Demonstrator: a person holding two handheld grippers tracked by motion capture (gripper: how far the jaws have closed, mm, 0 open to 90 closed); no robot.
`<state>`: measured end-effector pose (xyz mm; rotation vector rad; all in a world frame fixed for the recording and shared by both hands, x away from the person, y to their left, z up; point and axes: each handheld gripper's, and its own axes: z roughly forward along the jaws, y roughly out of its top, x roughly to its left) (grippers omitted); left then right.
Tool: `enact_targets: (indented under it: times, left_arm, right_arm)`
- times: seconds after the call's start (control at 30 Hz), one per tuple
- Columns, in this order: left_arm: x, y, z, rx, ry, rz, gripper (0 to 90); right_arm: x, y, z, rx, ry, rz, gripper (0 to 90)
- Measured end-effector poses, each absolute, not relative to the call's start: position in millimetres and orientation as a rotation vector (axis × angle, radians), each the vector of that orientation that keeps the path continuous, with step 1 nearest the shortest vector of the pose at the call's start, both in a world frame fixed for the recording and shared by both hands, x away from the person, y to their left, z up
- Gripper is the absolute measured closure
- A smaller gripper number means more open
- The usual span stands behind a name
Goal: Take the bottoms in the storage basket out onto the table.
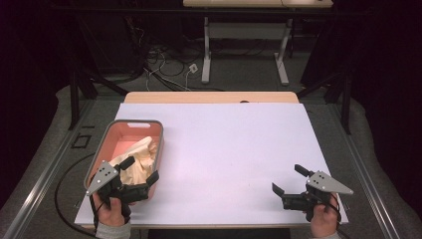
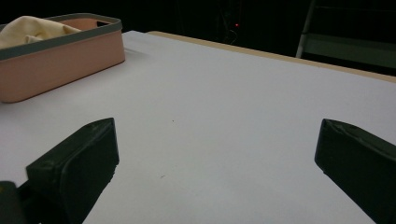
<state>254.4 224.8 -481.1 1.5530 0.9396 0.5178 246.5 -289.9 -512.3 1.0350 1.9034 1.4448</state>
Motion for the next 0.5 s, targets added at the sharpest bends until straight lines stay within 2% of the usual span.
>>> enact_targets:
  times: [0.5]
  left_arm:
    - [256.8,228.2,-480.9,1.551,0.984,0.512,0.4]
  right_arm:
    - [256.1,-294.8,-522.5,1.145,1.911,1.428,0.0]
